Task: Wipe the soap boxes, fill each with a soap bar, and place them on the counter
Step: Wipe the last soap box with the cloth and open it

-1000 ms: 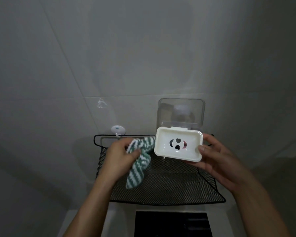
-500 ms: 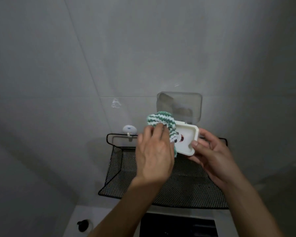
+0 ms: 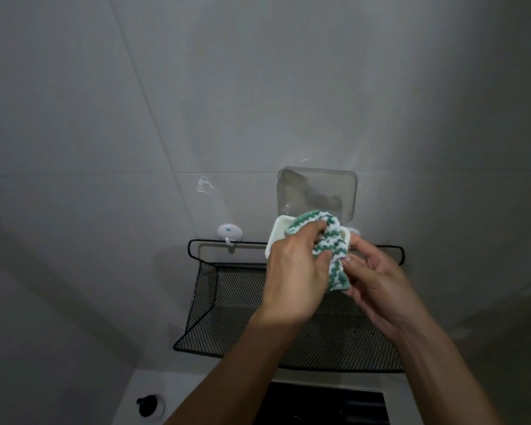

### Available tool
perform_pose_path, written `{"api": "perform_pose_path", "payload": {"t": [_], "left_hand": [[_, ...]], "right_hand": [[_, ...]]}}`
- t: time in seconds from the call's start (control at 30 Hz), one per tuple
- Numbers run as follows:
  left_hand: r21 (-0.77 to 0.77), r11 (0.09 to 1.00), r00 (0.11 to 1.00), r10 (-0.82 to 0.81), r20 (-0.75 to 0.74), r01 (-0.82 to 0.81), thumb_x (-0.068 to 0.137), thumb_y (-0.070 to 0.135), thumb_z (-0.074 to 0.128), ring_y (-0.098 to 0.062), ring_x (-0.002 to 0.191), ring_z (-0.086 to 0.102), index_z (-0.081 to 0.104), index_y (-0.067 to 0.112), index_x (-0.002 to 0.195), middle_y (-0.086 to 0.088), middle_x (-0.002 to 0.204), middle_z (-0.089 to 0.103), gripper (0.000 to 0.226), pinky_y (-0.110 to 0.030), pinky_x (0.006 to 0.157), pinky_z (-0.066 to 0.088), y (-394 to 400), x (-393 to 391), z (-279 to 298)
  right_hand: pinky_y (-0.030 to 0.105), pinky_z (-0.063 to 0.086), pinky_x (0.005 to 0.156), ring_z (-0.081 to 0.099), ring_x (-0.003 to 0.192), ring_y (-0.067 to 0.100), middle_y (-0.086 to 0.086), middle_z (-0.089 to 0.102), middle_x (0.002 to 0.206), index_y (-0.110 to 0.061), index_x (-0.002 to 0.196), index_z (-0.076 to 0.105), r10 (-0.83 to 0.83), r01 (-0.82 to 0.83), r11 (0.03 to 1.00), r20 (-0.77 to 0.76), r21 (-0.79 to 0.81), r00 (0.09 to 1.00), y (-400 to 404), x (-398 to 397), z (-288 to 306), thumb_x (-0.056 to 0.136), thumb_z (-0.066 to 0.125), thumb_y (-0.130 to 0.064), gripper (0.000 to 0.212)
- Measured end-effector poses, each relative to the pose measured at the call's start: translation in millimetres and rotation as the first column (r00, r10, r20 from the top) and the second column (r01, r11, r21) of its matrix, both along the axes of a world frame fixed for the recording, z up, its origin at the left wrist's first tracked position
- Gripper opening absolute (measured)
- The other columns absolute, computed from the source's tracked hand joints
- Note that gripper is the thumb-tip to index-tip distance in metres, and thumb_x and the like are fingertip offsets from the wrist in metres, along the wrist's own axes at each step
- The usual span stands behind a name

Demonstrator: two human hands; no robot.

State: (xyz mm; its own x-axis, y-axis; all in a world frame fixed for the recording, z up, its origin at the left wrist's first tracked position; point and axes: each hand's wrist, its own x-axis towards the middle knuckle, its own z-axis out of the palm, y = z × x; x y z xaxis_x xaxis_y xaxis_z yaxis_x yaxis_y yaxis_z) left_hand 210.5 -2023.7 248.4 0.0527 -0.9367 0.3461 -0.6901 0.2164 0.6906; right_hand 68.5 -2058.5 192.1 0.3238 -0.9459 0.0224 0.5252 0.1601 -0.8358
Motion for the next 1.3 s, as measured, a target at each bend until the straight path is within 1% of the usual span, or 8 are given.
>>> {"api": "perform_pose_path", "payload": {"t": [0.1,0.2,0.37,0.6,0.8,0.97,1.1,1.3], "left_hand": [[0.028,0.998,0.998,-0.061,-0.008,0.061,0.094,0.018,0.061,-0.016,0.12,0.058,0.059,0.019,0.136,0.001,0.131,0.065,0.042,-0.026,0.105,0.041,-0.4,-1.0,2.3],[0.077,0.986,0.988,-0.153,0.021,0.151,0.094,0.023,0.062,-0.017,0.13,0.05,0.055,0.02,0.139,0.001,0.14,0.058,0.045,-0.036,0.111,0.036,-1.9,-0.9,4.5],[0.085,0.98,0.982,-0.184,0.033,0.181,0.091,0.027,0.067,-0.015,0.124,0.053,0.06,0.02,0.134,0.003,0.132,0.062,0.043,-0.043,0.108,0.038,-1.7,2.8,4.8],[0.168,0.947,0.897,-0.314,0.311,0.273,0.092,0.035,0.065,-0.016,0.119,0.048,0.057,0.028,0.137,0.006,0.12,0.055,0.046,-0.04,0.097,0.033,-2.1,13.1,10.4],[0.116,0.946,0.754,-0.313,0.577,0.303,0.086,0.022,0.062,-0.017,0.105,0.043,0.068,0.033,0.112,0.009,0.096,0.043,0.029,-0.034,0.08,0.024,-2.2,17.5,14.5],[0.091,0.951,0.856,-0.306,0.417,0.296,0.09,0.036,0.064,-0.017,0.112,0.047,0.063,0.027,0.125,0.005,0.112,0.053,0.036,-0.039,0.093,0.033,-1.0,10.2,6.6],[0.024,0.963,0.917,-0.263,0.301,0.269,0.092,0.042,0.063,-0.014,0.11,0.047,0.063,0.026,0.127,0.007,0.111,0.052,0.038,-0.038,0.092,0.032,5.2,1.5,1.3],[0.01,0.936,0.808,-0.31,0.501,0.352,0.086,0.031,0.07,-0.016,0.102,0.047,0.07,0.028,0.11,0.007,0.102,0.051,0.024,-0.036,0.085,0.028,3.7,10.5,5.3]], "right_hand": [[0.031,0.061,0.075,0.073,0.102,0.025,0.019,0.07,0.121,-0.007,0.131,0.062,0.038,-0.038,0.999,0.031,0.01,0.999,0.0,-0.9,0.5,0.091,0.055,-0.005,0.04],[0.032,0.061,0.075,0.073,0.101,0.023,0.019,0.071,0.12,-0.004,0.131,0.061,0.042,-0.044,0.999,0.067,0.031,0.997,0.9,-0.5,-0.4,0.09,0.056,-0.004,0.042],[0.034,0.061,0.079,0.072,0.103,0.027,0.023,0.068,0.123,-0.003,0.13,0.063,0.054,-0.061,0.996,0.11,0.058,0.992,2.6,-5.7,3.6,0.094,0.054,-0.004,0.037],[0.038,0.062,0.081,0.071,0.099,0.028,0.024,0.068,0.122,-0.006,0.134,0.059,0.051,-0.052,0.998,0.044,0.028,0.998,3.0,-15.6,9.8,0.096,0.05,-0.01,0.039],[0.037,0.061,0.073,0.074,0.093,0.027,0.021,0.071,0.115,-0.005,0.13,0.061,0.027,-0.025,0.999,-0.044,0.042,0.999,5.1,-15.6,11.5,0.091,0.056,-0.013,0.041],[0.034,0.063,0.073,0.073,0.087,0.025,0.023,0.071,0.111,-0.005,0.128,0.062,-0.018,0.02,0.997,-0.03,0.07,0.999,5.9,-12.6,13.5,0.087,0.06,-0.01,0.042],[0.029,0.061,0.071,0.073,0.088,0.022,0.021,0.072,0.108,-0.004,0.127,0.062,-0.017,0.017,0.998,0.007,0.065,1.0,5.6,-15.5,15.7,0.089,0.059,-0.009,0.038],[0.035,0.062,0.064,0.074,0.083,0.025,0.021,0.073,0.105,-0.005,0.122,0.065,-0.044,0.05,0.996,-0.086,0.077,0.995,6.2,-20.1,16.2,0.083,0.064,-0.011,0.04]]}}
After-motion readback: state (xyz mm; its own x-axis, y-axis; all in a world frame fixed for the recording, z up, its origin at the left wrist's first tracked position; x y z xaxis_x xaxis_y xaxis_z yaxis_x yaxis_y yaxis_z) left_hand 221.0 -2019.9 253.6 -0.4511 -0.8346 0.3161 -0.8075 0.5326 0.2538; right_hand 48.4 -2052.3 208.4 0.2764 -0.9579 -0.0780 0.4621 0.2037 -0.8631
